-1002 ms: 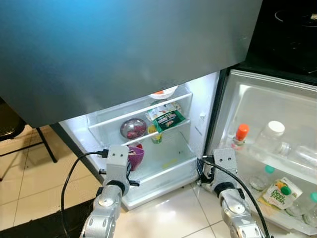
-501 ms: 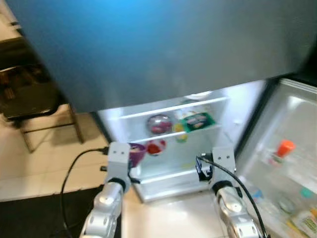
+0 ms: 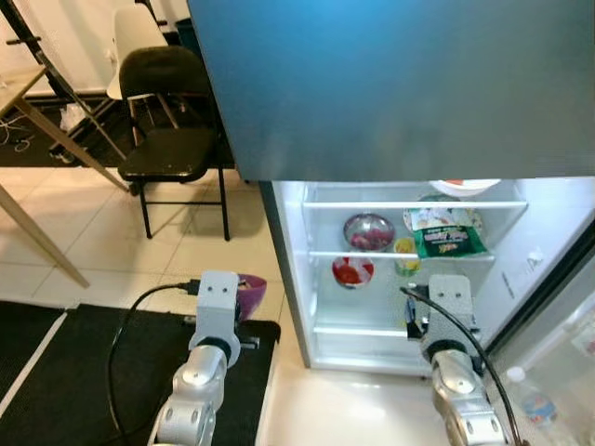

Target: Restocking fridge

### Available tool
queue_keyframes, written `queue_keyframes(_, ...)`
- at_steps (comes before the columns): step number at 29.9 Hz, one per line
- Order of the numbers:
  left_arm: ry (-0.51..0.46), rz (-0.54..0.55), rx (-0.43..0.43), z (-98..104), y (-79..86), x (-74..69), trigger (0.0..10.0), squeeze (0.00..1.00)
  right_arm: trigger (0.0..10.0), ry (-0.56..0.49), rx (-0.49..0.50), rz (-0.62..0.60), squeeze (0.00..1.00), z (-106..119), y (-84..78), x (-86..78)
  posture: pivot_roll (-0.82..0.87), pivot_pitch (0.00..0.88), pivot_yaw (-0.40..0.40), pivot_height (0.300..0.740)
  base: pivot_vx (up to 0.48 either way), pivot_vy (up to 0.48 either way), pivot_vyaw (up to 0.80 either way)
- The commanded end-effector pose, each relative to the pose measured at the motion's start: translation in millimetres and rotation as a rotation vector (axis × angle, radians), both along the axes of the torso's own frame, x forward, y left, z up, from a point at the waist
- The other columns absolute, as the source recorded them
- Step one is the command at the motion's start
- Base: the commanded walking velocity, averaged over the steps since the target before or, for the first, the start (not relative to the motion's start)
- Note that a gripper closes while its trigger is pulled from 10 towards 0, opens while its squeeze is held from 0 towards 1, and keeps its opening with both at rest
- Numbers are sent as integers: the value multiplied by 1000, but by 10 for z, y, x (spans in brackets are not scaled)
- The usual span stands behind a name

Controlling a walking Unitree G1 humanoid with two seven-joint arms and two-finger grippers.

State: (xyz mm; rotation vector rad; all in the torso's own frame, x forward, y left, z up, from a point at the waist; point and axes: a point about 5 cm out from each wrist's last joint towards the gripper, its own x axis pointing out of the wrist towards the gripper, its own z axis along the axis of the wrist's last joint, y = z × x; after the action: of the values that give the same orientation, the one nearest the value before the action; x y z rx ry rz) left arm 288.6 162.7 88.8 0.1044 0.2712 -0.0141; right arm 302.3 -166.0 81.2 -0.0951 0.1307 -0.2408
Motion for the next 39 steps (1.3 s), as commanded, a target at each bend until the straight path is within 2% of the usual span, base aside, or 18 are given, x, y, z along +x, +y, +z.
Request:
queue_keyframes(1,11,7,21,-16,57,5,10000,0,10000,10,30,-4,0,-43,14,-21,-14,171,93,710,0,0,0)
queue_keyframes(10,12,17,21,-14,65,20,10000,0,10000,2,47,27,0,-29,91,-14,-14,170,95,710,0,-60,0)
queue_keyframes(15,13,33,25,-11,77,26,10000,0,10000,2,54,37,0,-33,111,-16,-14,170,95,710,0,-420,0)
queue_keyframes(30,12,50,24,-10,91,39,10000,0,10000,0,58,55,0,-37,133,-19,-13,171,95,710,265,-393,0)
queue_keyframes(39,16,71,26,-20,121,43,10000,0,10000,-3,64,71,0,-35,153,-20,-12,171,94,710,0,0,0)
